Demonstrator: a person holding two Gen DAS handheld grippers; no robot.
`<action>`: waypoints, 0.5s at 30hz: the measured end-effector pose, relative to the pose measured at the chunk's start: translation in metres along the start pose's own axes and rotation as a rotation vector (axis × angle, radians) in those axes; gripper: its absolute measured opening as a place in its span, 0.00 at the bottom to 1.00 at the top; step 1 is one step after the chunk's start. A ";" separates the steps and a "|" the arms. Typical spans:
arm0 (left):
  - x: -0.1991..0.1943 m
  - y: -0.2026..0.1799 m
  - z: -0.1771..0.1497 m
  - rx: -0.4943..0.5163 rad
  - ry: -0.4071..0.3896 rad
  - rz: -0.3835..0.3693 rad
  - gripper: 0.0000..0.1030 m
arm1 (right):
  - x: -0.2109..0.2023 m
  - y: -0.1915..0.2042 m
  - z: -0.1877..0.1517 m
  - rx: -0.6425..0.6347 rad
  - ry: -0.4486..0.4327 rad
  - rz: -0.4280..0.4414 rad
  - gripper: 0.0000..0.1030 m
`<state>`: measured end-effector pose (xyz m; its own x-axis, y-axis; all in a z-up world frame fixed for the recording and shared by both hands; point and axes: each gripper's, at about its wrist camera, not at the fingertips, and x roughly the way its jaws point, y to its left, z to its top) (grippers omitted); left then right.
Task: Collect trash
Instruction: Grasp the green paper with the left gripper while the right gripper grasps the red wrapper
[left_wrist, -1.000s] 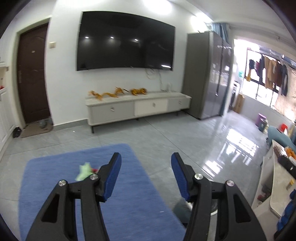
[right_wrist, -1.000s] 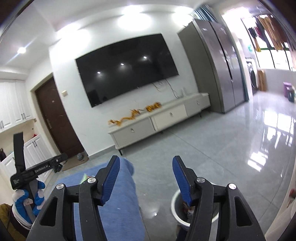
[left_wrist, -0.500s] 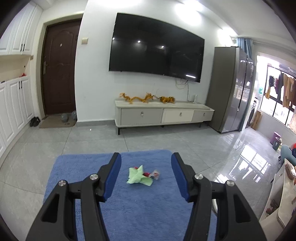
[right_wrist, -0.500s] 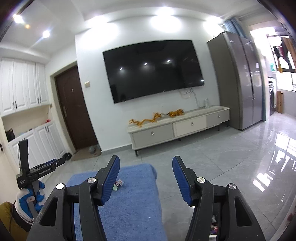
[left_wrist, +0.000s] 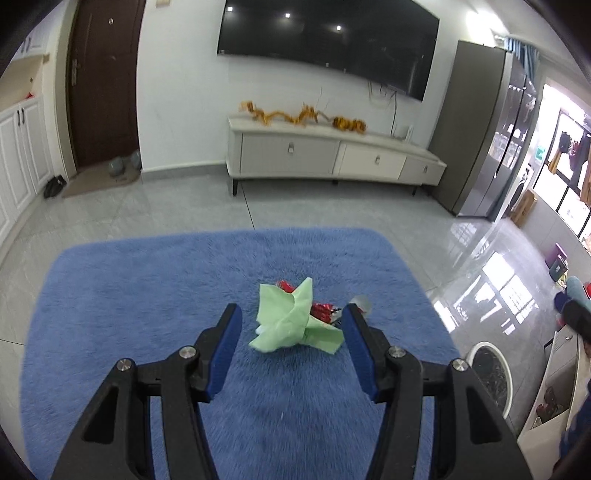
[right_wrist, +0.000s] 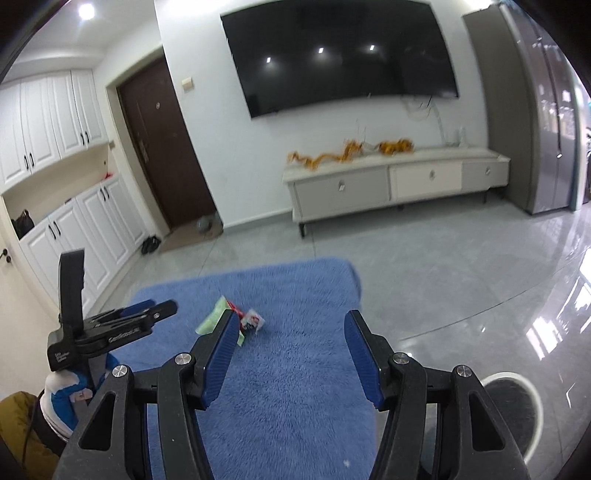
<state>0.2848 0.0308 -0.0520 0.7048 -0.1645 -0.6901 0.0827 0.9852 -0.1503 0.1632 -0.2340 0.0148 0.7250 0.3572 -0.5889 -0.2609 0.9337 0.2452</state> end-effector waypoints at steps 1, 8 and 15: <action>0.011 -0.002 0.000 -0.001 0.012 -0.001 0.53 | 0.015 -0.002 -0.001 0.003 0.017 0.010 0.55; 0.081 0.012 -0.007 -0.009 0.085 0.001 0.52 | 0.101 -0.013 -0.012 0.022 0.107 0.076 0.55; 0.087 0.026 -0.011 -0.044 0.062 -0.060 0.52 | 0.155 0.000 -0.014 0.027 0.159 0.158 0.55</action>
<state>0.3401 0.0417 -0.1240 0.6545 -0.2272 -0.7211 0.0917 0.9706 -0.2226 0.2666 -0.1786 -0.0878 0.5664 0.5006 -0.6546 -0.3446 0.8654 0.3636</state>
